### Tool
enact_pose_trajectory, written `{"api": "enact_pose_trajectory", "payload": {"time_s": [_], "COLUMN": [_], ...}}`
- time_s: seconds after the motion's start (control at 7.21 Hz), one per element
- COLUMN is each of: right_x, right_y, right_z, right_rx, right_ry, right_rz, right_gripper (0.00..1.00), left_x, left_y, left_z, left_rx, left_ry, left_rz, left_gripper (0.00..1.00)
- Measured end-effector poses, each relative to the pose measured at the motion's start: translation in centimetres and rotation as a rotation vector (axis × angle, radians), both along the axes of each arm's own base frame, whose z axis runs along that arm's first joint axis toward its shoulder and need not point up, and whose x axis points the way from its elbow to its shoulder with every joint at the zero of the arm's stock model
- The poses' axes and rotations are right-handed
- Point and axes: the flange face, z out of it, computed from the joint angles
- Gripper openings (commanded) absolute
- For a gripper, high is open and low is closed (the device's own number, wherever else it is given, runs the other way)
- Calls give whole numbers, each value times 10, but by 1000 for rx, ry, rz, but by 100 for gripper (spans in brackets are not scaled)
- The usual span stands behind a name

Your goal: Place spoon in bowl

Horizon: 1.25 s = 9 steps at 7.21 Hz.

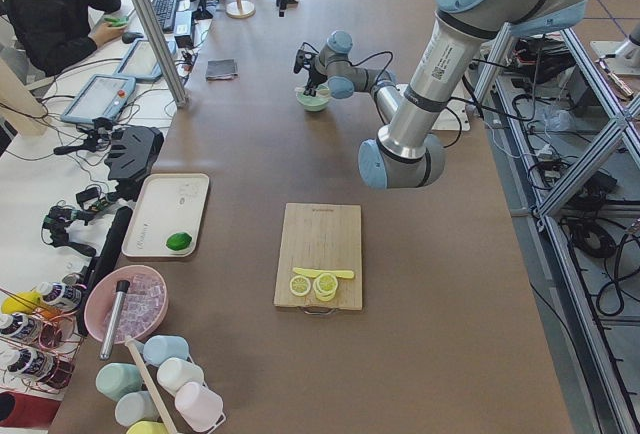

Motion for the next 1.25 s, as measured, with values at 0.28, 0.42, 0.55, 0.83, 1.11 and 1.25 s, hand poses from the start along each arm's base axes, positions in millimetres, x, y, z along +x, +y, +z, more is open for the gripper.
{"api": "enact_pose_trajectory", "payload": {"time_s": [0.28, 0.42, 0.55, 0.83, 1.11, 1.25], "right_x": [3, 4, 7, 12, 30, 52], "right_y": [0, -1, -2, -3, -7, -11], "right_z": [1, 1, 2, 5, 18, 34], "right_rx": [-1, -2, -6, -13, -3, 10], "right_ry": [0, 0, 3, 7, 30, 68], "right_rz": [3, 6, 9, 17, 7, -18], "right_gripper": [100, 100, 100, 100, 100, 100], "left_x": [14, 13, 8, -13, -64, -118], "left_y": [-7, -13, -21, -45, -82, -96], "left_z": [-10, -11, -11, -11, 21, 63], "left_rx": [-1, 1, 11, 34, 125, 245], "left_ry": [-3, -5, -12, -28, -115, -230], "left_rz": [-3, -10, -19, -45, -66, -29], "left_gripper": [61, 98, 98, 98, 98, 98]}}
